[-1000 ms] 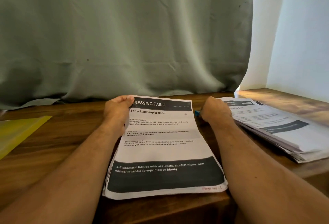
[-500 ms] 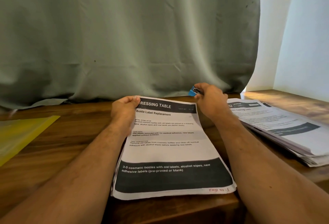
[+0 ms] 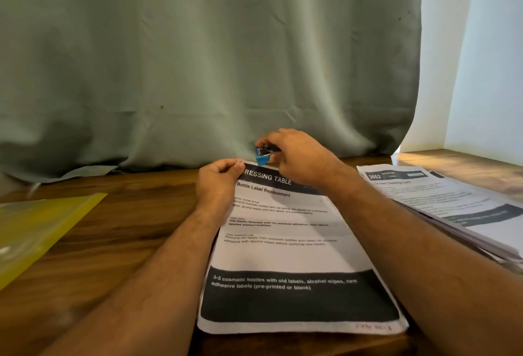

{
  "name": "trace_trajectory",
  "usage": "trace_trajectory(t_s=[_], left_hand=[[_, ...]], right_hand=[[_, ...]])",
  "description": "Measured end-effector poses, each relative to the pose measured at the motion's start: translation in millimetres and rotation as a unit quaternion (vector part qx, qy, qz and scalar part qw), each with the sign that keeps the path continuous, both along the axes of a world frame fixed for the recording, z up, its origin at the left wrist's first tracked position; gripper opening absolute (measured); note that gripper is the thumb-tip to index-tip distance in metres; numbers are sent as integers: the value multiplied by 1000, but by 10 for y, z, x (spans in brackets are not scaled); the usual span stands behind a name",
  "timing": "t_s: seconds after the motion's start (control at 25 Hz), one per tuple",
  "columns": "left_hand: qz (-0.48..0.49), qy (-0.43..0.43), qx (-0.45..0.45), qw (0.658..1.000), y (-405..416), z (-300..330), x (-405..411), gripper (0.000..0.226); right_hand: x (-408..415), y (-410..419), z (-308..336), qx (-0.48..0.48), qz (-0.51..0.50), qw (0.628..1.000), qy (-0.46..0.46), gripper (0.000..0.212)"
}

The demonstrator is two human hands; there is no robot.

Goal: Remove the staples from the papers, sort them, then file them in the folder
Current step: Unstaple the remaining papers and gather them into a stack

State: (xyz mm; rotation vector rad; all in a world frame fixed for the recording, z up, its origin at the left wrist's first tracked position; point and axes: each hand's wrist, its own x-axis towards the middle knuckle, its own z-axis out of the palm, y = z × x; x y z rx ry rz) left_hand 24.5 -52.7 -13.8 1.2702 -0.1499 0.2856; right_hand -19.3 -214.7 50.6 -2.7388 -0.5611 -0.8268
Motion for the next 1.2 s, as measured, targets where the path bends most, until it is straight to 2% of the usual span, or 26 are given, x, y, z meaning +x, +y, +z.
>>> trace_trajectory(t_s=[0.12,0.28,0.44,0.76,1.04,1.2], left_hand=[[-7,-29,7,1000,-47,1,-11,15],[-12,-36,-15,999,-13,5,35,15],[2,-31,-26,999,-20,31,-8,14],[21,-46,15,999,-6,79,-106,13],[1,-41,5,999,3,75,-98,13],[-8,-39,-11,999,-11,118,-175,10]], right_hand=[[90,68,-2,-42,-5,999,-5,35],[146,83,-141,-57,3,998,-2,43],[166,62,-156,-55,7,998,-18,46],[115,107,-186,-31,19,999,-24,43],[18,96,-174,-29,13,999,-23,54],[48,91,-192,-20,12,999,-36,49]])
